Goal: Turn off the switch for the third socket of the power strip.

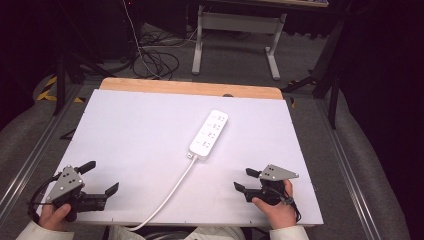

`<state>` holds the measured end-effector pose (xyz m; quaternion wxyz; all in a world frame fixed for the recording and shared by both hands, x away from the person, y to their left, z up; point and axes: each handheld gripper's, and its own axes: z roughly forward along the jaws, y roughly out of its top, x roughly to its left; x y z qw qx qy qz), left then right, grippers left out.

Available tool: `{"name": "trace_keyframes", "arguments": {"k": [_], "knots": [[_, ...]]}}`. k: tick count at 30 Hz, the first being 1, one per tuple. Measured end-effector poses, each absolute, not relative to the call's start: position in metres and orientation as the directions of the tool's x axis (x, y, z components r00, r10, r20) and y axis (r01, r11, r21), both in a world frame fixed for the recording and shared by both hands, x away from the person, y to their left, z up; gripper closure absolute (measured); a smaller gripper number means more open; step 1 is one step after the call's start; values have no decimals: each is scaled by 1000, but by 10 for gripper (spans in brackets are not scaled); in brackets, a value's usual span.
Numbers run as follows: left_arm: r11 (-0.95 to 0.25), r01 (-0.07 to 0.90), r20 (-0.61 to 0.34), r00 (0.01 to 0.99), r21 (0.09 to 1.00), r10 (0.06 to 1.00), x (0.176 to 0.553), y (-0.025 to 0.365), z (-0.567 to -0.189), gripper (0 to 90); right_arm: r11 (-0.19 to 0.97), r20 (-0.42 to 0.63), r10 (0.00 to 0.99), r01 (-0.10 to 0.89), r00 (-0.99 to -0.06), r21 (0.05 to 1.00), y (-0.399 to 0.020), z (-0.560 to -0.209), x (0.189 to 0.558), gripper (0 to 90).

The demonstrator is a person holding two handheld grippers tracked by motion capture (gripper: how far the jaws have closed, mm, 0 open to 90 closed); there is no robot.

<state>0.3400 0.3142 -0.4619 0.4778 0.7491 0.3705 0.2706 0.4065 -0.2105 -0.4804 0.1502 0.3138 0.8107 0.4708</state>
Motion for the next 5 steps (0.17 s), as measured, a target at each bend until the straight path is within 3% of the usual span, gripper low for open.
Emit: {"name": "trace_keyframes", "arguments": {"k": [5], "knots": [[-261,302,42,578,917,815,341,315,-462,14,354,53,658,371,-751,858,-212,-480,407,325]]}}
